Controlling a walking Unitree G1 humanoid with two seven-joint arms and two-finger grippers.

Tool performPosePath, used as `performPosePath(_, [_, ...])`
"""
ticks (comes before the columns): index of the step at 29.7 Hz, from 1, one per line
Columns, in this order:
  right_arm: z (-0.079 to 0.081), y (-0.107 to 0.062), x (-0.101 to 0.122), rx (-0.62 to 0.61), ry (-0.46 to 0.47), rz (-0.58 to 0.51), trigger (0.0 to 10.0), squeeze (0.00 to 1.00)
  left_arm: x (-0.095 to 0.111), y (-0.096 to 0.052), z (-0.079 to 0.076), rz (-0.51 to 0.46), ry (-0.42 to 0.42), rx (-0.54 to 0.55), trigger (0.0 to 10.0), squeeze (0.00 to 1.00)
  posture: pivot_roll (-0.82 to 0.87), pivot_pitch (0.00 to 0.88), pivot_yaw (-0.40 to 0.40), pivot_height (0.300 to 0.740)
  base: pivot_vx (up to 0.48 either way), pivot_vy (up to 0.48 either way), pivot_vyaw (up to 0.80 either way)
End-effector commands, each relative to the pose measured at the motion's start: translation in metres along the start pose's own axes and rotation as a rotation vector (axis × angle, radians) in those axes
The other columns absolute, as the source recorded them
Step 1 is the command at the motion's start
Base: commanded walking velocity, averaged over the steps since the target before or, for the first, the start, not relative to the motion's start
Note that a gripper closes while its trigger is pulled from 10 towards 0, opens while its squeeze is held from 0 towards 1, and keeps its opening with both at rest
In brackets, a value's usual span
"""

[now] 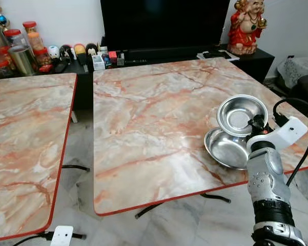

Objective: Setting the table

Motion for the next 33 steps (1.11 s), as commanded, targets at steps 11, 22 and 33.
performPosePath(11, [-0.032,0.004,-0.019,-0.220,0.058,0.175,10.0,0.00,-0.004,0.000,0.001,0.020,0.000,-0.004,10.0,0.00,0.00,0.080,-0.017,0.740,0.000,0.000,0.00])
performPosePath(22, [-0.024,0.007,-0.005,-0.225,0.116,0.165,10.0,0.00,-0.003,0.000,0.001,0.018,0.003,-0.006,10.0,0.00,0.00,0.076,-0.015,0.740,0.000,0.000,0.00])
performPosePath(33, [-0.017,0.007,-0.024,-0.198,0.144,0.284,10.0,0.00,-0.003,0.000,0.001,0.019,0.006,-0.003,10.0,0.00,0.00,0.077,-0.016,0.740,0.000,0.000,0.00])
Point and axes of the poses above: a point about 5 cm out from each wrist's last joint towards the gripper, its own y axis pointing out of the wrist towards the gripper, its own x axis along the axis of the wrist's last joint, z = x × y, the point moved 3 cm from there along y, pointing out of the wrist towards the gripper, and after that the axes turned 14 degrees about -y, right-handed, at the moved point
